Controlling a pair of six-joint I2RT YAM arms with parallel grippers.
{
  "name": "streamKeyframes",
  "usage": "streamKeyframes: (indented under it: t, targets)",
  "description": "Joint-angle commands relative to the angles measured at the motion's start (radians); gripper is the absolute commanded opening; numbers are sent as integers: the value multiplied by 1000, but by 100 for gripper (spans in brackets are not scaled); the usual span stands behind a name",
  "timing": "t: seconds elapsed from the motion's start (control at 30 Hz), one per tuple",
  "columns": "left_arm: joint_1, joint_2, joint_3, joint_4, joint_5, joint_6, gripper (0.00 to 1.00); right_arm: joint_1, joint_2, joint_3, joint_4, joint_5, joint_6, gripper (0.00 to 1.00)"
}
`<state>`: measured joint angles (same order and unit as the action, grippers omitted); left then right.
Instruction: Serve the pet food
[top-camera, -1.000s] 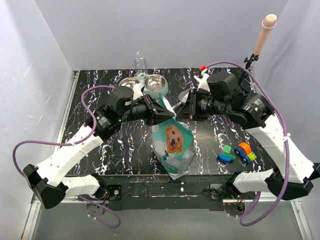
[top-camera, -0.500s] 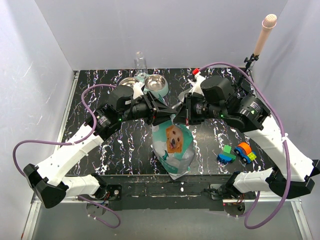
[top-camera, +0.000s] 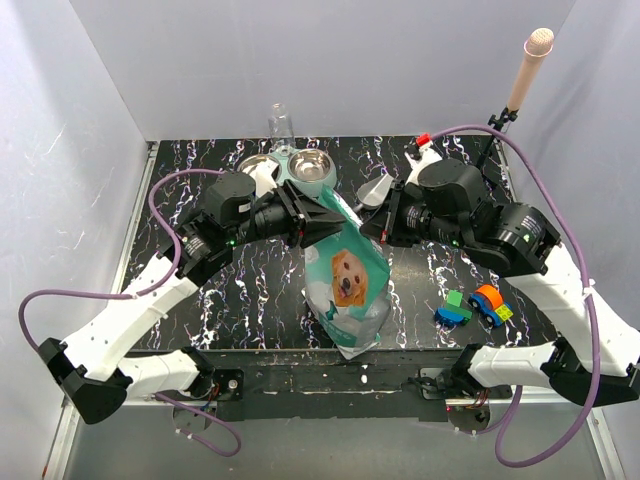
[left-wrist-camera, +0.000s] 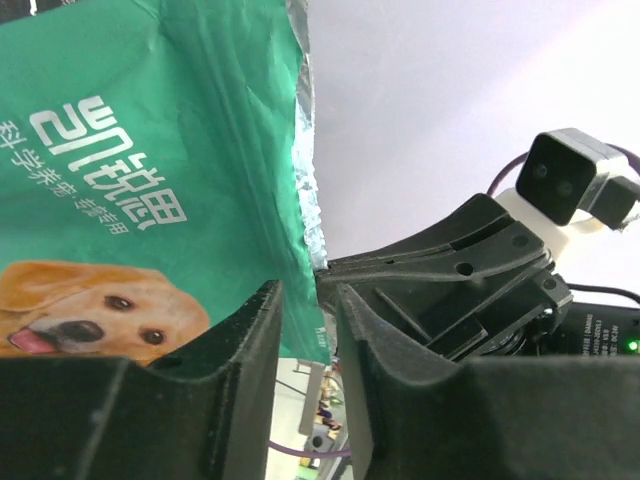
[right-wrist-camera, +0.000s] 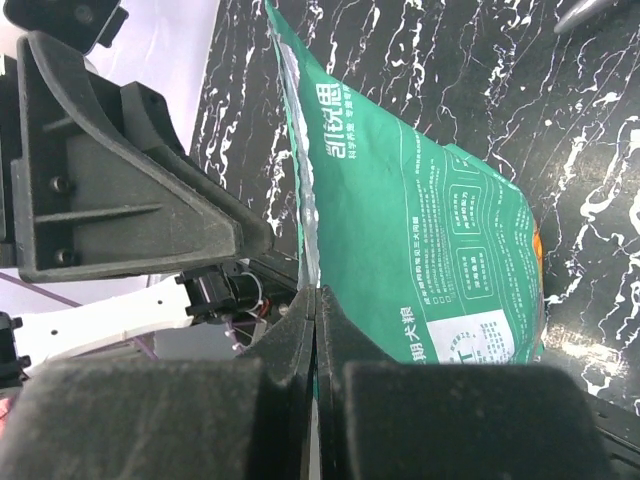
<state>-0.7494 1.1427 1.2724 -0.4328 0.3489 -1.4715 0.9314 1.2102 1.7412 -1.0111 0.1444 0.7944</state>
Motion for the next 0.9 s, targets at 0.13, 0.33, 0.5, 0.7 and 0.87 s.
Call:
streamKeyframes:
  t: [0.13, 0.33, 0.5, 0.7, 0.87]
  targets:
    - [-7, 6, 10, 8, 10, -9, 33, -3, -26, -43, 62, 32, 72, 1]
    - [-21, 26, 16, 9, 9, -16, 36, -3, -28, -58, 71, -2, 42, 1]
    - [-44, 58, 31, 22, 19, -13, 29, -3, -5, -48, 62, -31, 12, 1]
    - [-47, 49, 15, 22, 18, -19, 21, -3, -1, -45, 62, -14, -3, 1]
    - [-47, 48, 19, 29, 19, -12, 13, -3, 8, -31, 34, -2, -49, 1]
